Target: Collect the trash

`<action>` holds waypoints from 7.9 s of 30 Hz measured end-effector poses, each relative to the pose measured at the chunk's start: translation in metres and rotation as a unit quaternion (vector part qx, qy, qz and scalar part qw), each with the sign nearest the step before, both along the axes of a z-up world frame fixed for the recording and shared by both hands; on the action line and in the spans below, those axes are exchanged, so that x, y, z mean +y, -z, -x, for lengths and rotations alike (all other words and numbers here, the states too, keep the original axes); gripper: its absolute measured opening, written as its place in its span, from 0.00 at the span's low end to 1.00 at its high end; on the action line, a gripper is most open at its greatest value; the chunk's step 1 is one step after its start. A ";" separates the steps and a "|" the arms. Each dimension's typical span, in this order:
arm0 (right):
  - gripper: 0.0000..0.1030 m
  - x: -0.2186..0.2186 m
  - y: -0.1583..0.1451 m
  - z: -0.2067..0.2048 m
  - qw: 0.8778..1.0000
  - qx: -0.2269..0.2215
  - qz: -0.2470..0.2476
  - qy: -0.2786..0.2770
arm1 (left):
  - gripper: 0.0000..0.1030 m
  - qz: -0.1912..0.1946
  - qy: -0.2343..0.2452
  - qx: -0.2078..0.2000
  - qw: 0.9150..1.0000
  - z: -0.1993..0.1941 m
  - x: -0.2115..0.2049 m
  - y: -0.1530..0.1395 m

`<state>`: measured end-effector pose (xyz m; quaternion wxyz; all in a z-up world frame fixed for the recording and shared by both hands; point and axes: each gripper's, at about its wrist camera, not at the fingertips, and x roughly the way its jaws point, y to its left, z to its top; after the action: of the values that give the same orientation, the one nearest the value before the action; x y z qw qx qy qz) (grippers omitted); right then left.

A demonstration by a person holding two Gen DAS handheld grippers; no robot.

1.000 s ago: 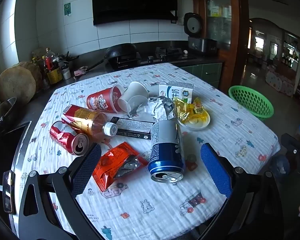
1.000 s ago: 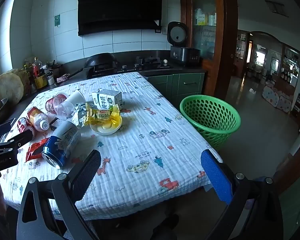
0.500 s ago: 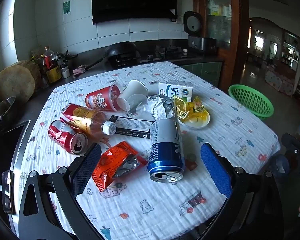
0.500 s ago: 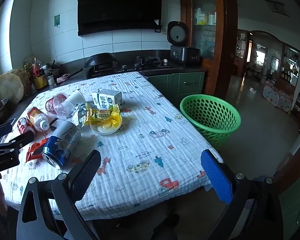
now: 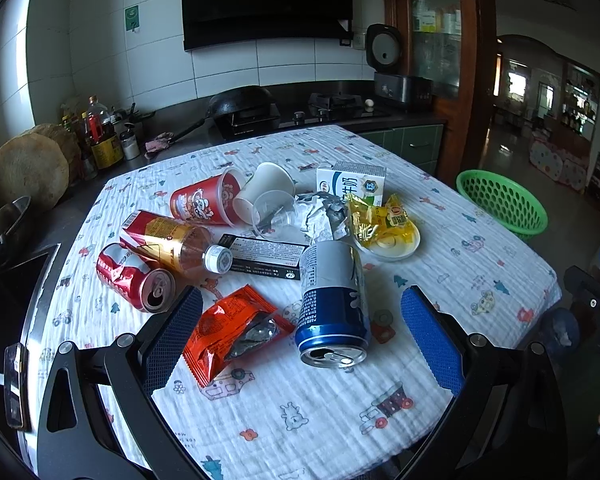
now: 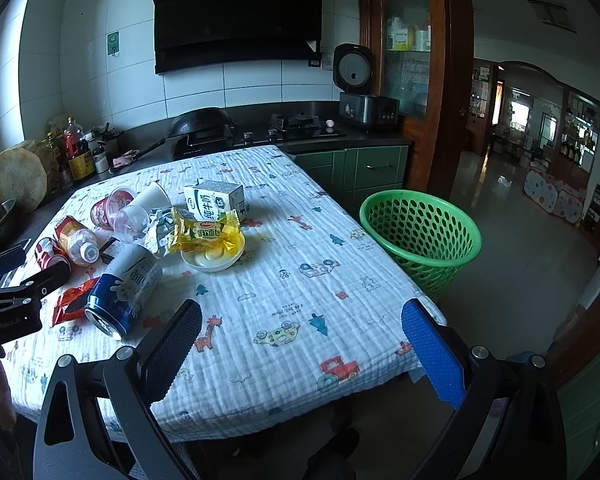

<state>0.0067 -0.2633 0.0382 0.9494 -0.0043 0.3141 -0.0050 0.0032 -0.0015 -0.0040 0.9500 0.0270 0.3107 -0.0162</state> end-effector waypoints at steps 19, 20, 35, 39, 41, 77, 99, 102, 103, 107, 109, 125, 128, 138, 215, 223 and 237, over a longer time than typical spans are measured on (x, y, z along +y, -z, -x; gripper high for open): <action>0.94 -0.002 0.002 0.001 1.000 -0.001 -0.002 0.013 | 0.95 0.004 0.014 0.003 1.000 -0.005 -0.007 0.002; 0.94 -0.003 0.001 0.002 1.000 -0.002 -0.003 0.014 | 0.95 0.003 0.014 0.003 1.000 -0.005 -0.007 0.002; 0.94 -0.004 0.001 0.004 1.000 -0.003 -0.003 0.017 | 0.95 0.007 0.018 0.007 1.000 -0.006 -0.007 0.003; 0.94 -0.004 0.001 0.004 1.000 -0.002 -0.004 0.017 | 0.95 0.005 0.025 0.008 1.000 -0.006 -0.009 0.003; 0.94 -0.004 0.001 0.004 1.000 -0.001 -0.003 0.016 | 0.95 0.002 0.025 0.007 1.000 -0.006 -0.011 0.003; 0.94 0.011 0.006 -0.022 1.000 0.007 0.007 -0.011 | 0.93 0.030 0.013 0.021 0.999 -0.027 0.011 0.003; 0.93 0.046 0.023 -0.085 0.990 0.042 0.007 -0.137 | 0.86 0.033 0.008 0.048 0.998 -0.045 0.042 0.012; 0.93 0.046 0.027 -0.092 0.988 0.049 0.012 -0.147 | 0.86 0.041 0.029 0.068 0.996 -0.051 0.033 0.019; 0.93 0.044 0.028 -0.094 0.987 0.050 0.012 -0.150 | 0.86 0.042 0.035 0.075 0.996 -0.054 0.029 0.021; 0.93 0.038 0.032 -0.101 0.985 0.056 0.010 -0.165 | 0.86 0.038 0.050 0.103 0.993 -0.070 0.013 0.033; 0.93 0.035 0.035 -0.104 0.983 0.060 0.014 -0.173 | 0.85 0.037 0.057 0.117 0.991 -0.078 0.006 0.038; 0.92 0.028 0.042 -0.141 0.954 0.076 0.038 -0.286 | 0.64 0.033 0.070 0.212 0.974 -0.120 -0.017 0.083; 0.87 0.035 0.042 -0.149 0.944 0.074 0.058 -0.318 | 0.63 0.027 0.072 0.206 0.976 -0.119 -0.020 0.083; 0.71 0.070 0.053 -0.172 0.899 0.064 0.148 -0.406 | 0.62 0.010 0.083 0.194 0.977 -0.114 -0.018 0.077; 0.63 -0.262 0.086 -0.287 0.993 0.116 -0.006 0.018 | 0.58 0.033 0.328 0.150 0.932 -0.293 -0.297 -0.004; 0.66 -0.276 0.079 -0.260 0.995 0.096 -0.006 0.024 | 0.58 0.039 0.350 0.189 0.917 -0.336 -0.364 0.023; 0.71 -0.287 0.083 -0.213 0.996 0.086 -0.010 0.038 | 0.73 0.021 0.336 0.243 0.910 -0.357 -0.414 0.065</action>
<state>0.2198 -0.5504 -0.0450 0.9179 0.0166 0.3947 -0.0373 0.3604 -0.4154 -0.0686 0.7838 0.1054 0.5040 -0.3473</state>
